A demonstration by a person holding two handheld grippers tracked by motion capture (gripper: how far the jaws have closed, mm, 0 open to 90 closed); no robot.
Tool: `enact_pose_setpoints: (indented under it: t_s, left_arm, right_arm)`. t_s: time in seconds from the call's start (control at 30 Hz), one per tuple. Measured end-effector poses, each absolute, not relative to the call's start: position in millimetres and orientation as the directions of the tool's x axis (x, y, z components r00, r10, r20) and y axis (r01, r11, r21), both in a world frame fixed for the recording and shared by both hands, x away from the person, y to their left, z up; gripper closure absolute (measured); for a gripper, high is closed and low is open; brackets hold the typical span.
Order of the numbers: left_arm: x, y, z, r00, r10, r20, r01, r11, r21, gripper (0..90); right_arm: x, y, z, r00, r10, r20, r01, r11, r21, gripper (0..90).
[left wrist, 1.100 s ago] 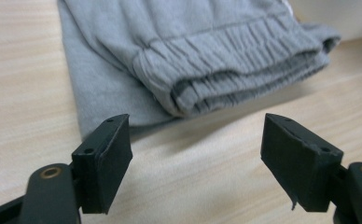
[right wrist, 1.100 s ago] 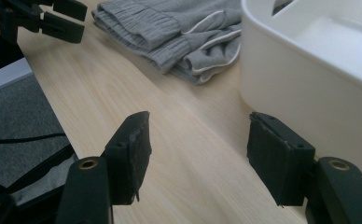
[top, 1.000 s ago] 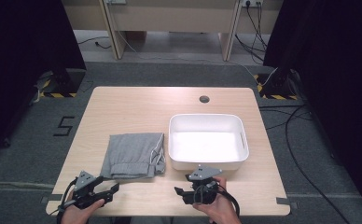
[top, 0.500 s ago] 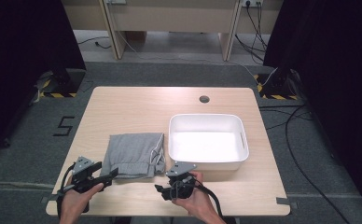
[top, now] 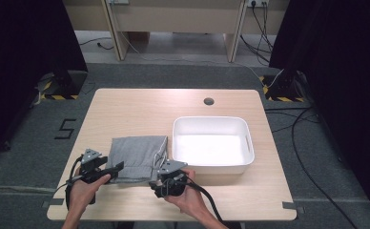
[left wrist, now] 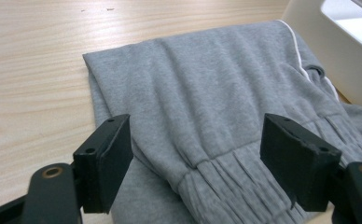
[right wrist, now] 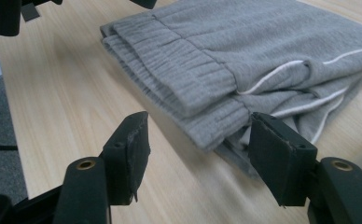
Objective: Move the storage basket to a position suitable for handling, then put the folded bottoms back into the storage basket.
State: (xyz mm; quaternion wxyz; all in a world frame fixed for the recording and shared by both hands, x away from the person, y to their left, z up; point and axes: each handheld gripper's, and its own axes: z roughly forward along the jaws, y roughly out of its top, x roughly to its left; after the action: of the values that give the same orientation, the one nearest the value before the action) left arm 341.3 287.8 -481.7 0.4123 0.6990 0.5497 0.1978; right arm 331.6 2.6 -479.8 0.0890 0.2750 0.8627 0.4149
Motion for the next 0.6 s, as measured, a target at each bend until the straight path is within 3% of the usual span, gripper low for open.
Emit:
enact_pose_setpoints:
  t_s: [0.6]
  left_arm:
    - [364, 287, -492, 0.308, 0.932, -0.189, 0.632, -0.051, 0.773, 25.5]
  right_arm:
    - [349, 22, -489, -0.814, 0.578, 0.062, 0.413, 0.499, 0.762, 37.5]
